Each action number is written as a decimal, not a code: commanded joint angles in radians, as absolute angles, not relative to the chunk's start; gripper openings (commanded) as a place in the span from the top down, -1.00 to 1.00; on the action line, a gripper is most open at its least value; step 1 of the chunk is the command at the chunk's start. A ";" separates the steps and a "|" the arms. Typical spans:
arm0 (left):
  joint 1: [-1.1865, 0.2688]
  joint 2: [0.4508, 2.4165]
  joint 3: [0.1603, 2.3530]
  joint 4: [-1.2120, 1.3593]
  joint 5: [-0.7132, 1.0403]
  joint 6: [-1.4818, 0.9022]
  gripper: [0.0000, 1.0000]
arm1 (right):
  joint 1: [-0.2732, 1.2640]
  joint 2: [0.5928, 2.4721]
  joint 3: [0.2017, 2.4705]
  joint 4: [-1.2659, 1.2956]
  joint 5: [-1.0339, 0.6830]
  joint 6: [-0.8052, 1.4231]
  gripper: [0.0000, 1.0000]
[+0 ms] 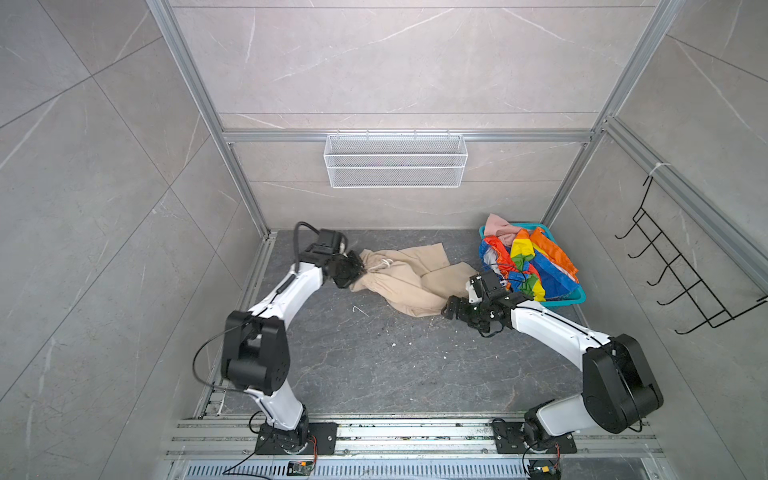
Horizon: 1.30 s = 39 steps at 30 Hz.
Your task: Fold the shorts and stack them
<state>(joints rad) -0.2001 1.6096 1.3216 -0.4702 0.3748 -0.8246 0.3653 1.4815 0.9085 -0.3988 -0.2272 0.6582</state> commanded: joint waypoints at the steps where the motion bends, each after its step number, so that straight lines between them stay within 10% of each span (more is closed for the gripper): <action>1: -0.134 1.507 1.231 -0.509 0.424 -0.819 1.00 | 0.346 1.505 0.911 -0.323 -0.273 0.763 -0.99; 29: 0.031 1.295 1.005 -0.472 0.501 -0.868 1.00 | 0.379 1.866 1.056 0.128 -0.380 1.218 -0.60; 39: 0.101 1.260 0.999 -0.491 0.543 -0.859 1.00 | 0.325 1.963 1.186 0.068 -0.345 1.186 0.40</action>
<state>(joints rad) 0.0711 1.2911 1.0004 -0.4870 0.4992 -0.8715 0.3576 1.9339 1.1439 0.0990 -0.3634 1.2015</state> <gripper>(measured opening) 0.043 0.311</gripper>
